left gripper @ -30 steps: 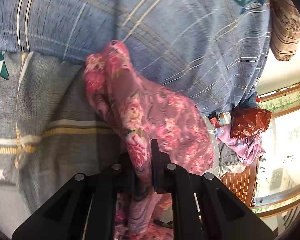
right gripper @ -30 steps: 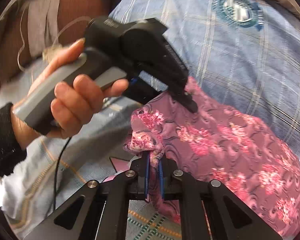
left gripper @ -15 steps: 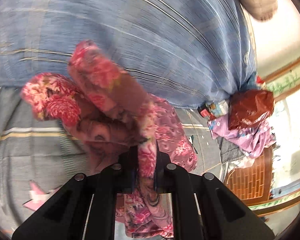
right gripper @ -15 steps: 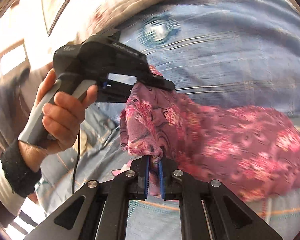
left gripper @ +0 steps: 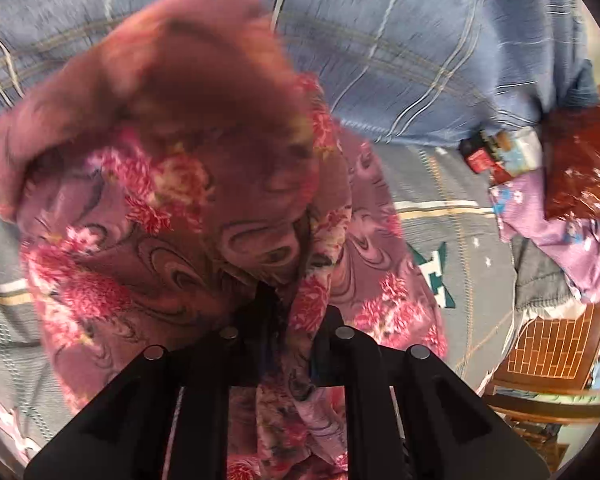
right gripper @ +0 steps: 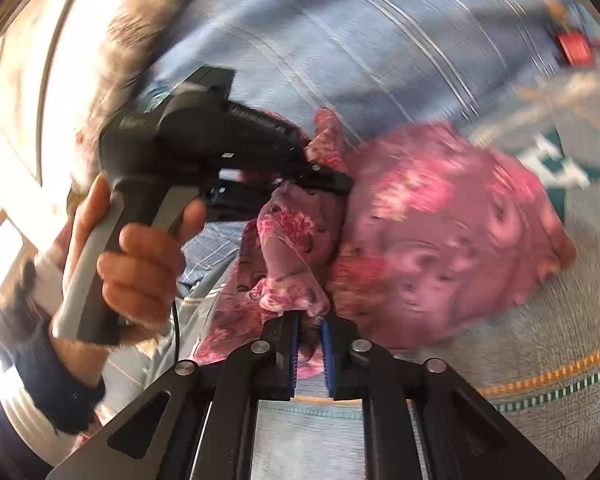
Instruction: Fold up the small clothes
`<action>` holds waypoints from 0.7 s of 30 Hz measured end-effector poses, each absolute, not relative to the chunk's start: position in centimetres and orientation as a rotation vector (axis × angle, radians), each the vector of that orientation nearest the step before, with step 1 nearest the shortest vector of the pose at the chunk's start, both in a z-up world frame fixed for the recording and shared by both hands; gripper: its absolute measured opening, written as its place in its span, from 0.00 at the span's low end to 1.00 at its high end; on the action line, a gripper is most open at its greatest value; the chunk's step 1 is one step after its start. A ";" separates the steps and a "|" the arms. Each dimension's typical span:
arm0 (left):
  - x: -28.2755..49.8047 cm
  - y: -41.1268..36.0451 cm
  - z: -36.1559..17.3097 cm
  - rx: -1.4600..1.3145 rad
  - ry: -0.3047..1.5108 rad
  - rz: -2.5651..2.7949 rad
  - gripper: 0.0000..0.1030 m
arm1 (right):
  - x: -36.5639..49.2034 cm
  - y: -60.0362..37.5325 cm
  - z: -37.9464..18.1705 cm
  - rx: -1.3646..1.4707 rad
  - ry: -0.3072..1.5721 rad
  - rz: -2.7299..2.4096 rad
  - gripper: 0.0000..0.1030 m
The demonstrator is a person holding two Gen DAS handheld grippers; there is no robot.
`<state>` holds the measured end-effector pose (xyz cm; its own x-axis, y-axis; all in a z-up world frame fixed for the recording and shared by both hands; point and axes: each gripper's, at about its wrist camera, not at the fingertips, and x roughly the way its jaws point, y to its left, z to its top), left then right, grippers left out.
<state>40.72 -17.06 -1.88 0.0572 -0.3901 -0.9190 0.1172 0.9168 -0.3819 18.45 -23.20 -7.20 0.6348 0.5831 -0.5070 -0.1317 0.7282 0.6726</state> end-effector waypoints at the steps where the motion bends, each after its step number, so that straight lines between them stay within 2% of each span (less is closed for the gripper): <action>1: 40.7 -17.2 -1.9 -0.217 1.470 -0.377 0.13 | 18.8 -23.9 -8.0 0.680 0.820 0.424 0.13; 3: 40.5 -17.5 -1.3 -0.191 1.480 -0.370 0.18 | 19.1 -24.6 -8.9 0.745 0.861 0.424 0.23; 5: 40.4 -17.7 -0.2 -0.164 1.506 -0.375 0.31 | 19.1 -25.0 -9.0 0.761 0.887 0.414 0.29; 8: 40.0 -16.6 3.1 -0.155 1.455 -0.383 0.42 | 18.5 -25.5 -7.7 0.752 0.884 0.421 0.30; 10: 40.1 -15.8 4.9 -0.151 1.416 -0.378 0.60 | 17.7 -26.2 -6.4 0.735 0.836 0.418 0.33; 11: 40.0 -15.2 5.8 -0.149 1.399 -0.368 0.63 | 17.4 -26.6 -5.6 0.724 0.801 0.410 0.43; 12: 40.0 -14.8 6.5 -0.138 1.388 -0.348 0.64 | 17.3 -27.1 -4.9 0.718 0.775 0.399 0.58; 13: 40.1 -14.6 6.8 -0.120 1.388 -0.334 0.64 | 17.5 -27.5 -4.4 0.717 0.759 0.378 0.62; 17: 40.7 -16.9 6.2 -0.008 1.420 -0.291 0.64 | 20.4 -28.0 -3.8 0.756 0.784 0.438 0.64; 21: 41.0 -20.2 4.2 0.076 1.429 -0.296 0.64 | 20.9 -26.3 -5.3 0.616 0.840 0.409 0.64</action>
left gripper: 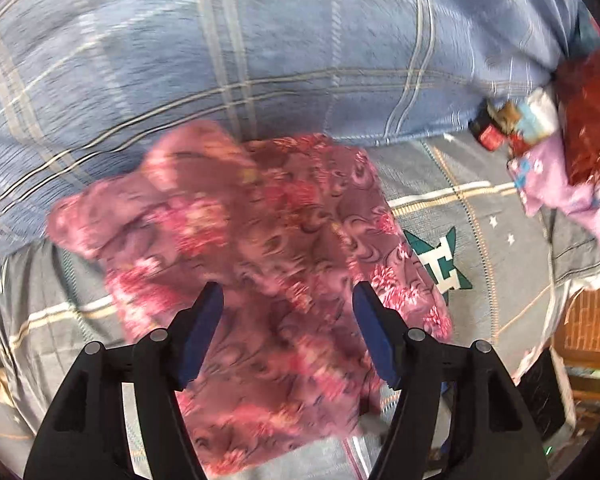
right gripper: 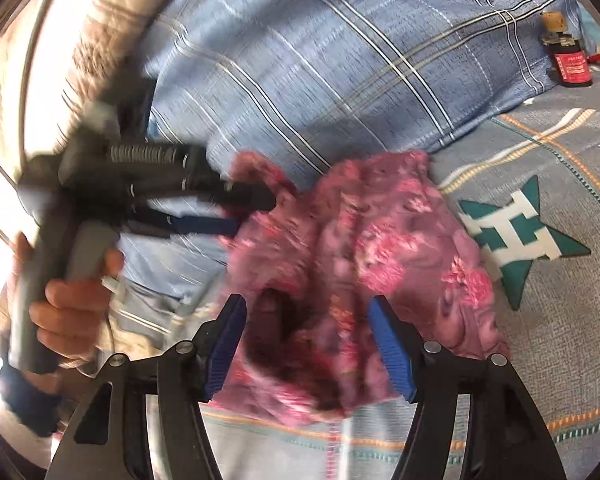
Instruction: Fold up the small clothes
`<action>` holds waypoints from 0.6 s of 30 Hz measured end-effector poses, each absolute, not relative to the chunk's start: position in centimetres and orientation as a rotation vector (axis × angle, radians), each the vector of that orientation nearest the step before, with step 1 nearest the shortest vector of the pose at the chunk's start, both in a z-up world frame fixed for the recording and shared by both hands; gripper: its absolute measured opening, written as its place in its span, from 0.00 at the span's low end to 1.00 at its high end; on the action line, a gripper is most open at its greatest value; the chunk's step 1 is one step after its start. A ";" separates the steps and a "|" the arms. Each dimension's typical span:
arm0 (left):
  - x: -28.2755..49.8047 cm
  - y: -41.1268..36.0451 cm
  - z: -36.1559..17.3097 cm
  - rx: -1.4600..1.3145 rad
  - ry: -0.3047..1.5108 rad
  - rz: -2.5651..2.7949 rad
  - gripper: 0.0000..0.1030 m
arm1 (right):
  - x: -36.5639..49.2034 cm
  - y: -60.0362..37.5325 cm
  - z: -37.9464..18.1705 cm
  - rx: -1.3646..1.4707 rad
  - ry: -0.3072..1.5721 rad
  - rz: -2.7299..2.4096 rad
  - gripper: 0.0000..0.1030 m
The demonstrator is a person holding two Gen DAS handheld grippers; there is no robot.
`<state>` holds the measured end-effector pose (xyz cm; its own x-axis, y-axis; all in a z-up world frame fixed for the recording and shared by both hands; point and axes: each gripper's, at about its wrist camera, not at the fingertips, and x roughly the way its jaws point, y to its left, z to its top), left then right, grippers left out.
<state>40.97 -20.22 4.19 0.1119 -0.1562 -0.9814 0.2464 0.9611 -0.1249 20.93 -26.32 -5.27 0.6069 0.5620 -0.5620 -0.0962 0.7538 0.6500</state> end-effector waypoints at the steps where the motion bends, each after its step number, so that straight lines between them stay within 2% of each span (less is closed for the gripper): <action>1: 41.3 -20.8 3.6 0.085 1.432 -0.287 0.64 | 21.0 -26.0 -5.9 0.625 0.865 0.441 0.64; 7: 42.5 -23.5 -0.2 0.099 1.545 -0.288 0.64 | 20.8 -25.3 -6.9 0.640 0.882 0.548 0.64; 11: 42.9 -24.7 -1.1 0.169 1.539 -0.258 0.64 | 20.5 -25.8 -7.1 0.669 0.884 0.566 0.64; 12: 43.0 -24.6 -1.0 0.153 1.535 -0.248 0.60 | 20.5 -25.5 -7.0 0.655 0.885 0.570 0.64; 13: 43.0 -24.6 -0.9 0.140 1.522 -0.243 0.47 | 20.6 -25.5 -7.1 0.644 0.886 0.567 0.64; 14: 42.8 -24.5 -0.7 0.144 1.506 -0.240 0.41 | 20.4 -25.4 -7.2 0.628 0.883 0.557 0.57; 15: 42.5 -24.3 -0.6 0.147 1.495 -0.242 0.31 | 20.2 -25.2 -7.3 0.605 0.880 0.549 0.32; 16: 42.2 -24.2 -0.3 0.138 1.483 -0.249 0.19 | 20.1 -25.1 -7.5 0.582 0.889 0.547 0.13; 17: 41.9 -24.1 0.2 0.121 1.466 -0.258 0.16 | 20.1 -24.9 -7.4 0.567 0.894 0.543 0.04; 18: 41.4 -24.0 0.9 0.107 1.450 -0.260 0.11 | 19.9 -25.1 -7.2 0.566 0.880 0.540 0.04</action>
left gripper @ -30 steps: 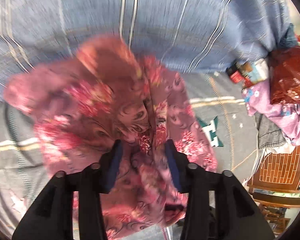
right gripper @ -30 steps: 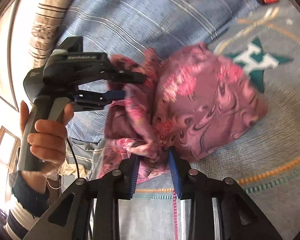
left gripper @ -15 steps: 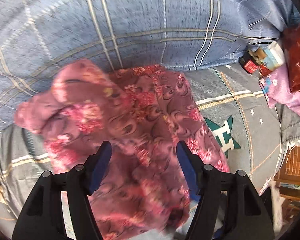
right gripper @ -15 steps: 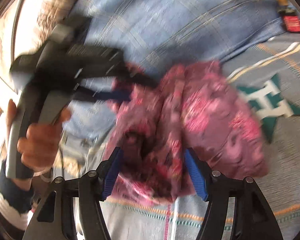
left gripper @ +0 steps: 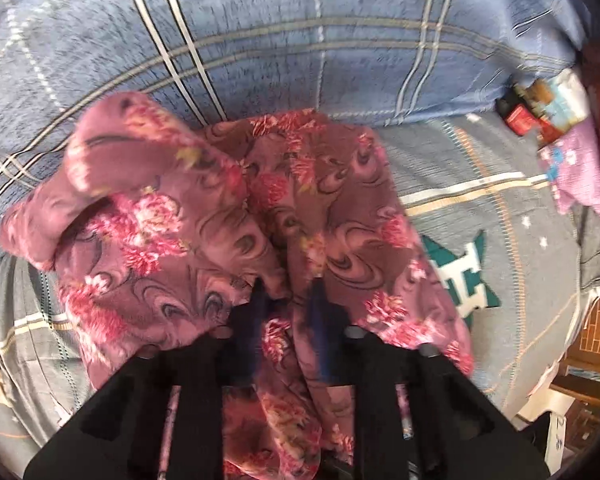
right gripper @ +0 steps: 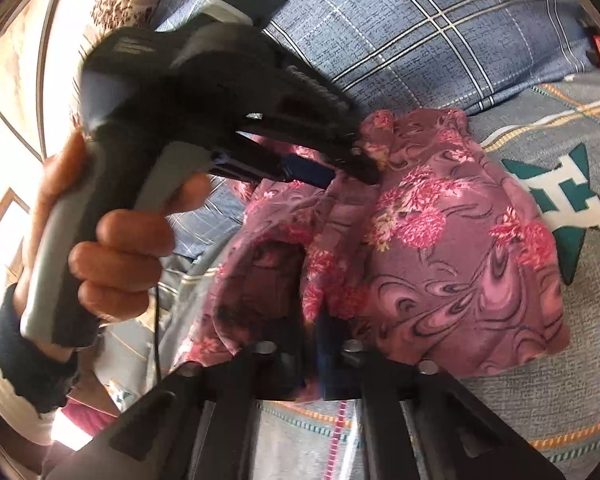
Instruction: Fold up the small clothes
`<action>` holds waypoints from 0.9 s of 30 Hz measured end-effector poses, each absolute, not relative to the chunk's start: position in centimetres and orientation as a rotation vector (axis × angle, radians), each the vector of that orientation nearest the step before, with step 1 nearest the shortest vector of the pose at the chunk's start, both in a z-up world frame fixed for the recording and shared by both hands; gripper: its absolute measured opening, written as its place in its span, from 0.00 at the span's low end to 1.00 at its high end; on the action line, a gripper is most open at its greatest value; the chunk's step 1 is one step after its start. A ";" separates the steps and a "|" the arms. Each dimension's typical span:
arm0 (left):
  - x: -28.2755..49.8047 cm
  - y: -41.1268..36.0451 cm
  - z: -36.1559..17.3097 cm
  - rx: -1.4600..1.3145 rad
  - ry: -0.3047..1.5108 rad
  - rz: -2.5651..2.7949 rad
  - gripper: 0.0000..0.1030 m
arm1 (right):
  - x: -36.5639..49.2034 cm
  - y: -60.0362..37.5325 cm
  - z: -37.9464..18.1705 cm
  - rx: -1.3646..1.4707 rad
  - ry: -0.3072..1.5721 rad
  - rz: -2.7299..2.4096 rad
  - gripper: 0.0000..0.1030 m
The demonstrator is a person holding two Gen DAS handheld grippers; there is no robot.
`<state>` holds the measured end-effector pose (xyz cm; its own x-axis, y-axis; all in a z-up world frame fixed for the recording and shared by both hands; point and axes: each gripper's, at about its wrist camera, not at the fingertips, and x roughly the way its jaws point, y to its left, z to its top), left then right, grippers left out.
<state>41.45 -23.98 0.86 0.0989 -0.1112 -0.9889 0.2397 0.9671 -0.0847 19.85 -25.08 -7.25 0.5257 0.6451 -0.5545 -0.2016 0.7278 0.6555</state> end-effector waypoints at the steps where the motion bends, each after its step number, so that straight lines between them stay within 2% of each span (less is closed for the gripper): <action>1: 41.0 -23.9 1.7 0.081 1.437 -0.278 0.09 | 19.5 -25.6 -6.7 0.596 0.859 0.546 0.04; 2: 40.5 -23.8 2.6 0.057 1.423 -0.301 0.07 | 19.2 -26.2 -6.3 0.637 0.835 0.563 0.03; 3: 40.0 -23.9 3.9 0.022 1.400 -0.340 0.00 | 18.7 -27.1 -5.6 0.675 0.803 0.576 0.03; 7: 39.5 -27.2 6.4 0.004 1.331 -0.445 0.00 | 17.7 -30.0 -4.8 0.708 0.742 0.522 0.03; 10: 40.2 -29.4 4.7 0.048 1.363 -0.419 0.00 | 18.2 -31.6 -6.9 0.737 0.806 0.446 0.03; 13: 40.4 -28.2 3.9 -0.041 1.390 -0.424 0.00 | 18.7 -32.2 -8.7 0.752 0.880 0.416 0.04; 17: 41.7 -24.6 5.0 -0.012 1.363 -0.339 0.02 | 18.7 -32.4 -9.7 0.788 0.915 0.427 0.08; 18: 42.2 -24.0 5.2 0.019 1.367 -0.321 0.11 | 18.6 -32.5 -9.7 0.798 0.915 0.432 0.10; 19: 42.6 -23.5 5.3 0.056 1.382 -0.310 0.32 | 18.4 -32.7 -9.7 0.818 0.910 0.430 0.13; 21: 43.2 -22.2 5.5 0.144 1.391 -0.257 0.56 | 18.7 -32.7 -9.7 0.849 0.897 0.447 0.37; 23: 43.3 -21.3 5.9 0.201 1.349 -0.212 0.56 | 18.9 -32.7 -9.2 0.898 0.873 0.483 0.51; 27: 43.7 -21.1 4.6 0.073 1.431 -0.306 0.59 | 19.7 -31.7 -8.9 0.928 0.862 0.553 0.57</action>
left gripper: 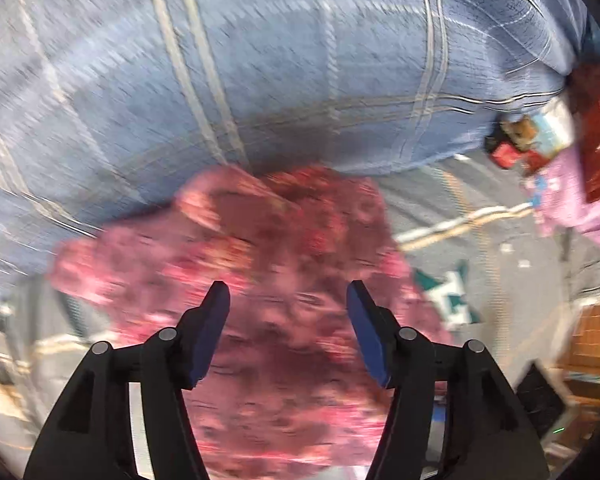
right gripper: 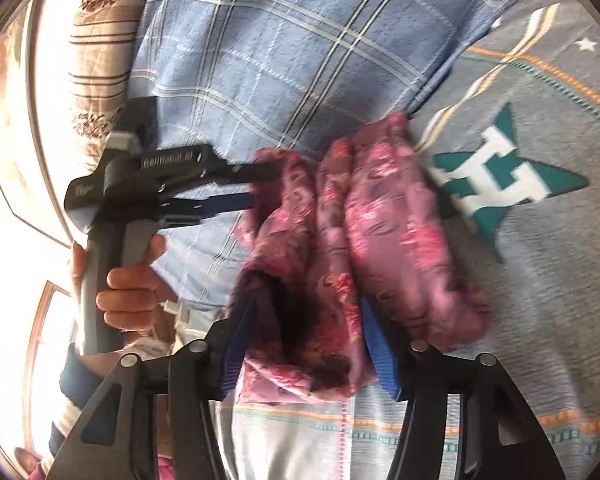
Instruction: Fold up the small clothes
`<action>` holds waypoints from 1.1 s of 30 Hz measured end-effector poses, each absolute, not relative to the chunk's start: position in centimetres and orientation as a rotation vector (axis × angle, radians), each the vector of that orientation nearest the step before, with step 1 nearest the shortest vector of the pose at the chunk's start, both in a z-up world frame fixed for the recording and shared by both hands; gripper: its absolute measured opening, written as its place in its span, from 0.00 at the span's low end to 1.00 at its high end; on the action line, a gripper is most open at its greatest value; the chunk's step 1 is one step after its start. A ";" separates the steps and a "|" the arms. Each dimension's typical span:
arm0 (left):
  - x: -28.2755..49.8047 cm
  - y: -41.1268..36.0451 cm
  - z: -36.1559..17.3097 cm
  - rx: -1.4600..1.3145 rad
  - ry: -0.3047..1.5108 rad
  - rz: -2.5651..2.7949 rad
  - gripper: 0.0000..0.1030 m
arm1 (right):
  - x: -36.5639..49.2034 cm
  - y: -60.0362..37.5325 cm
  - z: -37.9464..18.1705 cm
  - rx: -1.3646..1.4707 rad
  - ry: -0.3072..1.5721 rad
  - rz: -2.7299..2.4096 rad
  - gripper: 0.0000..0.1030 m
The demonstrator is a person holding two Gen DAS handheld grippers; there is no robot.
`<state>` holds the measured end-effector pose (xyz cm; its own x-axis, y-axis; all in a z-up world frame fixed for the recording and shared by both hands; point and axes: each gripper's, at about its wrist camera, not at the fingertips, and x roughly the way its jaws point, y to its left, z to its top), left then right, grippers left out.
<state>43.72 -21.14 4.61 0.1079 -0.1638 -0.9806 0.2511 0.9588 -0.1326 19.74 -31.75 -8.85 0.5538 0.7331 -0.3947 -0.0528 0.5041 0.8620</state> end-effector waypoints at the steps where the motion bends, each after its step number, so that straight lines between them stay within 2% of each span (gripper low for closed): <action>1: 43.8 -21.7 4.0 0.071 1.451 -0.315 0.59 | 19.8 -31.3 -8.8 0.912 0.867 0.563 0.57; 12: 42.9 -26.3 0.2 0.362 1.509 -0.232 0.59 | 20.6 -28.5 -7.6 0.808 0.899 0.630 0.58; 19: 42.1 -24.8 0.0 0.347 1.575 -0.101 0.59 | 20.6 -26.8 -6.7 0.715 0.899 0.637 0.58; 20: 41.9 -24.5 0.1 0.341 1.576 -0.083 0.57 | 20.6 -26.6 -6.6 0.701 0.896 0.633 0.58; 21: 41.7 -24.3 0.2 0.331 1.570 -0.077 0.45 | 20.6 -26.3 -6.5 0.675 0.890 0.622 0.58; 22: 41.5 -24.0 0.4 0.312 1.571 -0.092 0.28 | 20.6 -26.0 -6.4 0.651 0.884 0.611 0.56; 23: 40.9 -23.6 0.8 0.290 1.571 -0.108 0.22 | 20.6 -25.6 -6.3 0.630 0.882 0.609 0.46; 24: 40.4 -23.4 1.2 0.288 1.554 -0.104 0.17 | 20.6 -25.4 -6.2 0.613 0.881 0.608 0.23; 25: 39.9 -23.4 1.6 0.298 1.524 -0.101 0.12 | 20.6 -25.2 -6.1 0.589 0.883 0.600 0.10; 26: 39.6 -23.3 1.7 0.302 1.505 -0.104 0.11 | 20.7 -25.0 -5.9 0.577 0.883 0.596 0.03; 33: 37.9 -19.8 4.3 0.080 1.425 -0.177 0.07 | 20.6 -26.4 -5.0 0.686 0.826 0.612 0.03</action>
